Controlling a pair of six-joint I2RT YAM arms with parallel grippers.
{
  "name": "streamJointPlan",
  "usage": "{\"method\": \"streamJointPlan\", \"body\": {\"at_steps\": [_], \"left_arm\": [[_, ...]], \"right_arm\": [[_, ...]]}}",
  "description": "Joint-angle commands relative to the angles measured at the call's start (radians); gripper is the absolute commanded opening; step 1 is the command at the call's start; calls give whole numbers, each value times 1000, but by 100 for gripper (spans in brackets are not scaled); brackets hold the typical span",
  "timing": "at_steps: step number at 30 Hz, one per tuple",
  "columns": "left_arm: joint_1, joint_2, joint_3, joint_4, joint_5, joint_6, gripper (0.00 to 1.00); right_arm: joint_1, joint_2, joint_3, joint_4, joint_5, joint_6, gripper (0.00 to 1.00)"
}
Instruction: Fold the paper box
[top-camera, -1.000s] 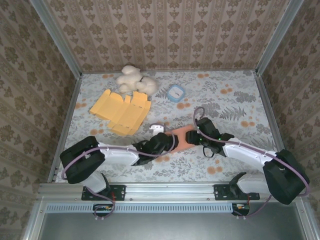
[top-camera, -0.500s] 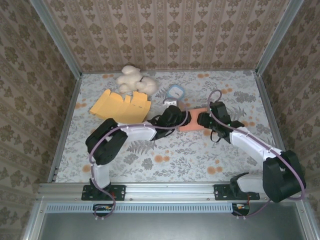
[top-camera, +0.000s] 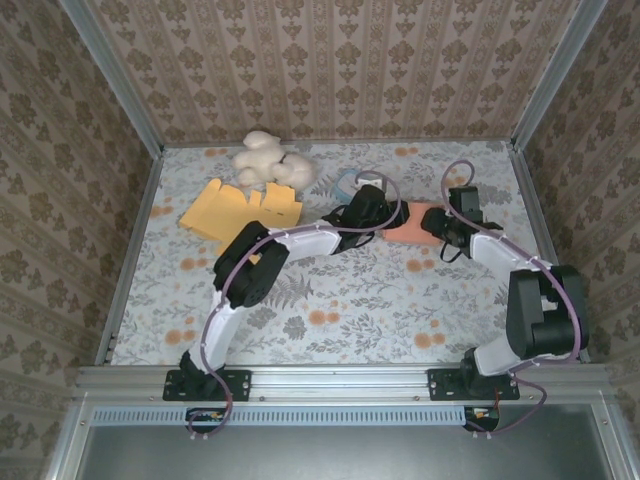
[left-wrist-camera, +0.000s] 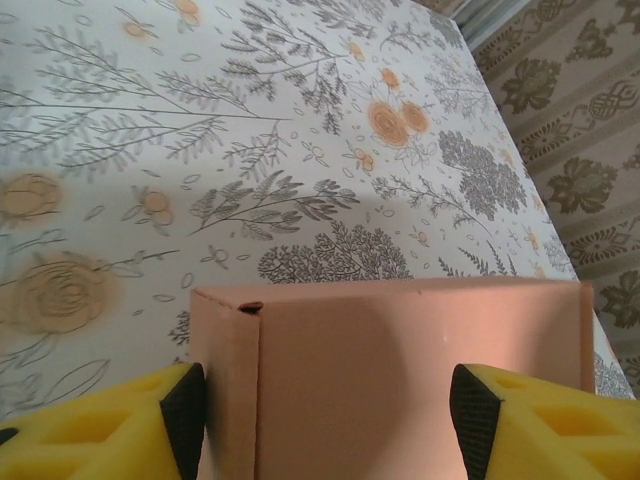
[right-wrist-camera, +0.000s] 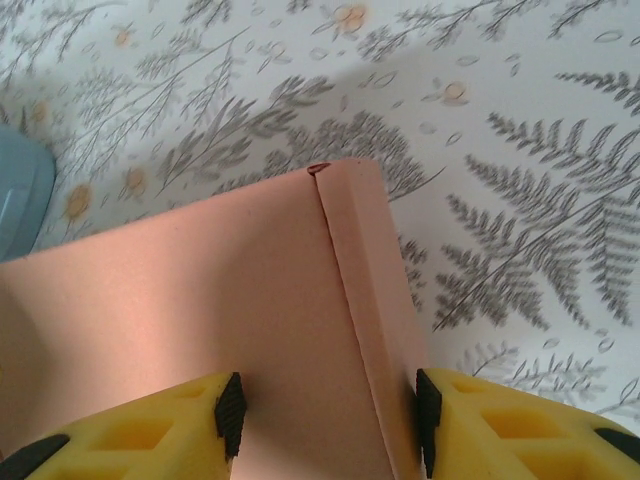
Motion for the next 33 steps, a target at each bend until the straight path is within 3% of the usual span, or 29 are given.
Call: {"method": "streamJointPlan", "body": {"at_steps": [1, 12, 16, 22, 33], "left_arm": [[-40, 32, 74, 19, 134, 8, 67], [-26, 56, 120, -63, 71, 49, 71], [-12, 40, 126, -121, 8, 111, 74], [16, -9, 84, -156, -3, 135, 76], [36, -341, -288, -101, -124, 168, 75]], "right_arm": [[-15, 21, 45, 94, -131, -15, 51], [-59, 59, 60, 75, -107, -31, 59], [-65, 61, 55, 66, -40, -49, 62], [-73, 14, 8, 105, 57, -71, 65], [-17, -164, -111, 198, -34, -74, 65]]}}
